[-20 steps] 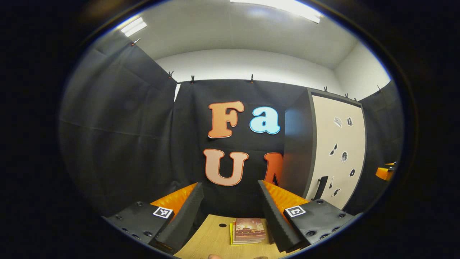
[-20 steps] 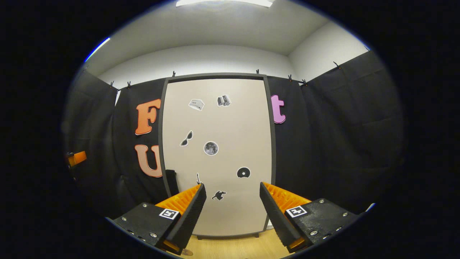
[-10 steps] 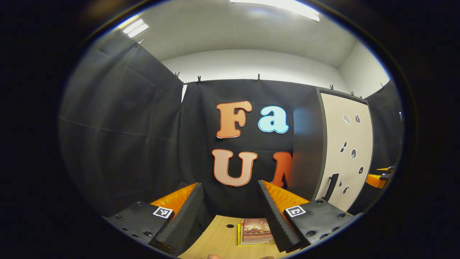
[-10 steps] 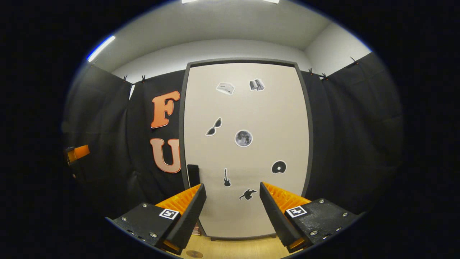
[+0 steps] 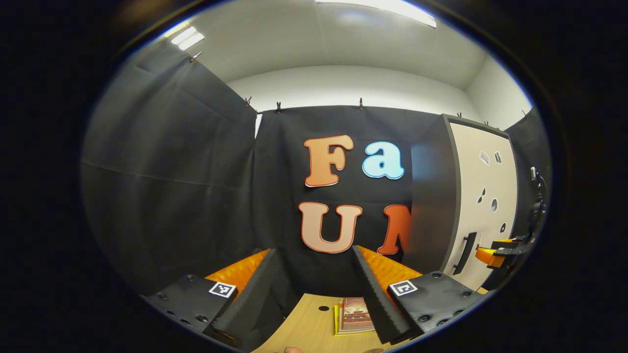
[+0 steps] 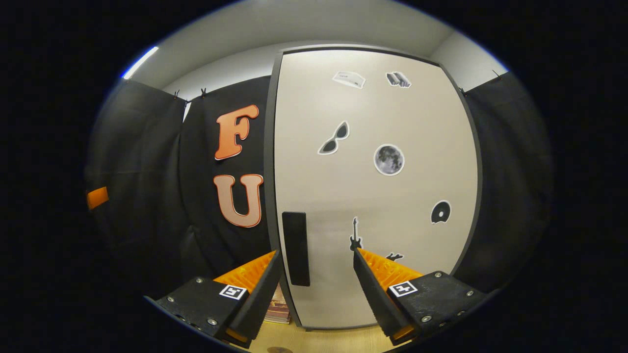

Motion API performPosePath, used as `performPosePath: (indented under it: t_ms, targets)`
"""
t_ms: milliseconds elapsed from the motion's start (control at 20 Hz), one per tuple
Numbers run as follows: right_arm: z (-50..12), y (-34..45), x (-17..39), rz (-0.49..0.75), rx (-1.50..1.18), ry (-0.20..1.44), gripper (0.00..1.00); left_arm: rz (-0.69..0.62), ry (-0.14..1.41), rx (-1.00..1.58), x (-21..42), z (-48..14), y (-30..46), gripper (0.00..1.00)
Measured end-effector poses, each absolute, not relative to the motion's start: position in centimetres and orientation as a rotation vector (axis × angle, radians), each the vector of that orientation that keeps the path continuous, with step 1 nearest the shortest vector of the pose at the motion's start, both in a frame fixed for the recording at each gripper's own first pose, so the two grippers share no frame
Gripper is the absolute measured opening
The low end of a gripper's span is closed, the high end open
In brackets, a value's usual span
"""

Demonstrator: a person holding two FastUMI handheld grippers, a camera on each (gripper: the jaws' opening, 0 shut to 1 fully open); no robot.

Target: Open the cabinet door with the right hand, grasp the bottle in the cabinet with the left hand and place it on the coaster, then close the cabinet door with the right hand.

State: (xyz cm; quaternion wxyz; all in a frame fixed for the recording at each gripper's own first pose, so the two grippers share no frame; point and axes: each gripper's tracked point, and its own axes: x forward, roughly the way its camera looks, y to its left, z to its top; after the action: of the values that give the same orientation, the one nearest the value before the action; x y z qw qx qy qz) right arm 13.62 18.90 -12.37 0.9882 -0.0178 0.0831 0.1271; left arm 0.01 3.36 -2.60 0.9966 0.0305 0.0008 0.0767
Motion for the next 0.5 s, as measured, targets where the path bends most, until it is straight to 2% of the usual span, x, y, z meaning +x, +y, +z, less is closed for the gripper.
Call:
performPosePath:
  t_ms: [150,200,400,500]
  targets:
    - [-13.3,19.9,15.4,0.248,-0.031,0.171,0.83,0.156,0.004,0.074,0.6,-2.9,3.6,0.98]
    - [-13.4,20.0,16.0,0.237,-0.03,0.166,0.81,0.154,0.004,0.075,0.6,-3.1,3.6,0.95]
    - [-14.0,20.6,17.0,0.23,0.019,0.178,0.71,0.168,0.02,0.09,0.7,-3.8,4.6,0.98]
    - [-14.0,21.1,16.9,0.242,0.032,0.176,0.63,0.181,0.031,0.1,0.7,-4.2,5.1,0.98]
